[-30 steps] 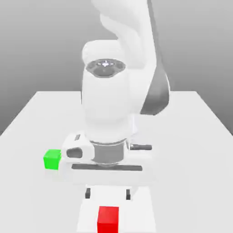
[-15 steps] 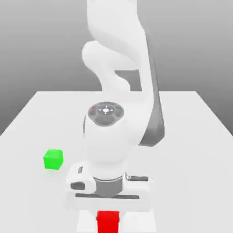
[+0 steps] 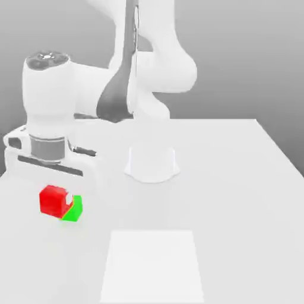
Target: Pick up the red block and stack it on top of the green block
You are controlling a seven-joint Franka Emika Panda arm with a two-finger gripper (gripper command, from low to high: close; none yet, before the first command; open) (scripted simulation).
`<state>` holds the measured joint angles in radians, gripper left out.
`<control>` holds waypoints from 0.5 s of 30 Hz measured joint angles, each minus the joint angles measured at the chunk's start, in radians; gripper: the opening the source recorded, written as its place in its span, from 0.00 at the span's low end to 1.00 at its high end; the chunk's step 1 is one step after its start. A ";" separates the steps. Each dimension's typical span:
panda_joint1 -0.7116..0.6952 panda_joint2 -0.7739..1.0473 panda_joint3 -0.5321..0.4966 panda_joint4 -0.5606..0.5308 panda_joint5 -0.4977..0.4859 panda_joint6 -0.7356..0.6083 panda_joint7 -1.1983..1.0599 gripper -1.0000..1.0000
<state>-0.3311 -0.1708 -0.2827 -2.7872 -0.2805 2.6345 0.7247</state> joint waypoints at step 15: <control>-0.004 0.016 -0.202 -0.192 0.138 0.194 -0.224 0.00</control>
<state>-0.3347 -0.1545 -0.4846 -2.9788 -0.1425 2.8288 0.5005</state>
